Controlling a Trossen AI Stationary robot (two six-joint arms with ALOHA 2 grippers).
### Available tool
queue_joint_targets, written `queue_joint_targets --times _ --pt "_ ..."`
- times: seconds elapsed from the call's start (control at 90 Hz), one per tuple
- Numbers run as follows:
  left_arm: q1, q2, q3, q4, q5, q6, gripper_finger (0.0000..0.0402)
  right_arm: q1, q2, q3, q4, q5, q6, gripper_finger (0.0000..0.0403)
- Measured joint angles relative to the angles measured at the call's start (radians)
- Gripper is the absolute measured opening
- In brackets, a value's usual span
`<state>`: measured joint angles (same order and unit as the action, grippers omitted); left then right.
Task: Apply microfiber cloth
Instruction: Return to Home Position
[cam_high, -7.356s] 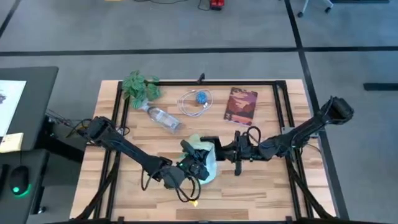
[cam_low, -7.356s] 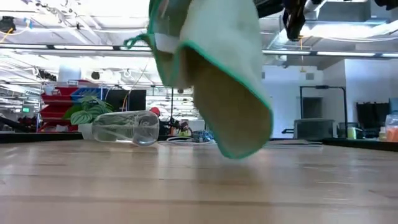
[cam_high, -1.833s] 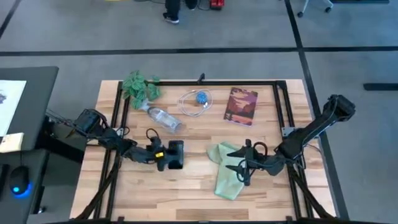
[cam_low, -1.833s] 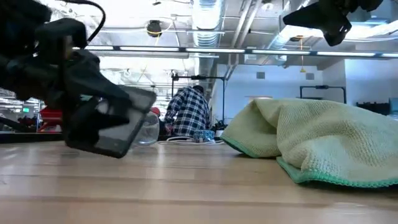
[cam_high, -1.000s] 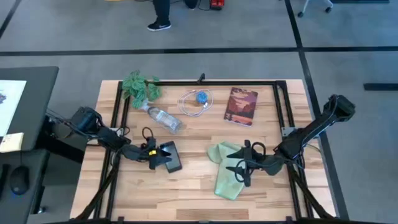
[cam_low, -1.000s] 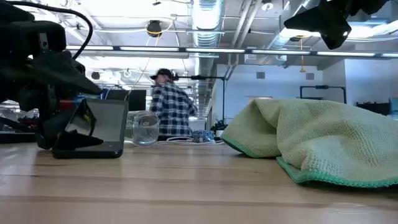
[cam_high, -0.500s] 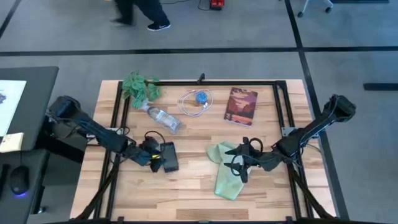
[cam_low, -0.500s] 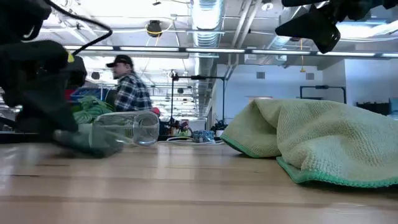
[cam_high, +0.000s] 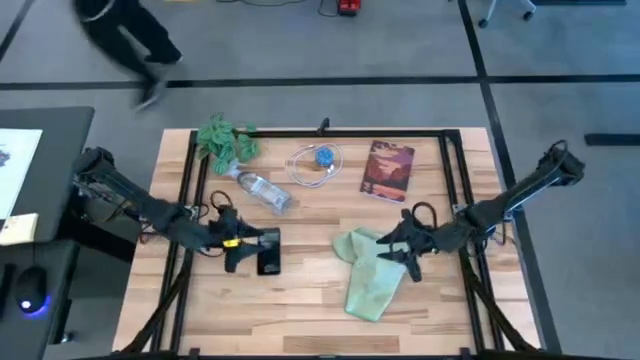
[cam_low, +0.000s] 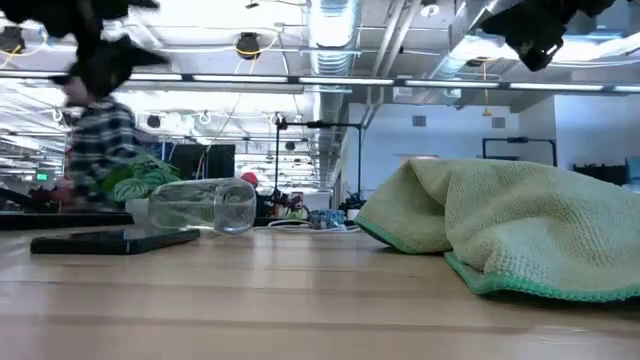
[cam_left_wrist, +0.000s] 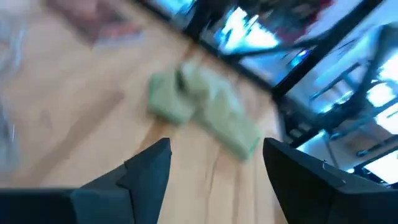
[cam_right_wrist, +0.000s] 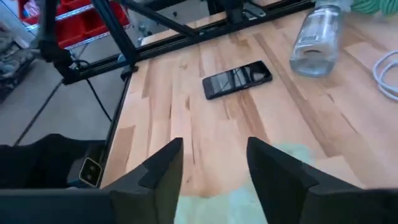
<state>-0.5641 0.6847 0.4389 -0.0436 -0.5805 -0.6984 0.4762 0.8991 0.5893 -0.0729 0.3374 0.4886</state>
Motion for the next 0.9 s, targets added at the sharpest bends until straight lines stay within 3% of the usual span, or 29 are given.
queue_joint_targets --times 0.122,0.3,0.411,0.6,0.667,0.778,0.9 --pt "-0.001 -0.124 0.000 -0.045 -0.074 0.088 0.0233 -0.085 -0.128 -0.100 0.039 -0.156 -0.034 0.0103" --pt "0.000 -0.290 0.000 -0.100 -0.076 0.204 0.0233 -0.244 -0.312 -0.244 0.112 -0.375 -0.047 0.0060" --pt "0.022 -0.359 0.000 -0.098 -0.065 0.253 0.0232 -0.340 -0.407 -0.289 0.134 -0.460 -0.070 0.0044" --pt "0.134 -0.382 -0.002 -0.086 0.028 0.273 0.0220 -0.463 -0.509 -0.324 0.142 -0.556 -0.124 0.0025" --pt "0.190 -0.365 -0.034 0.028 0.089 0.299 0.0216 -0.498 -0.535 -0.337 0.151 -0.622 -0.136 0.0019" --pt "0.299 -0.357 -0.137 0.256 0.275 0.354 0.0215 -0.551 -0.586 -0.357 0.180 -0.751 -0.154 0.0009" --pt "0.379 -0.407 -0.203 0.257 0.294 0.348 0.0214 -0.608 -0.672 -0.356 0.138 -0.775 -0.167 0.0002"
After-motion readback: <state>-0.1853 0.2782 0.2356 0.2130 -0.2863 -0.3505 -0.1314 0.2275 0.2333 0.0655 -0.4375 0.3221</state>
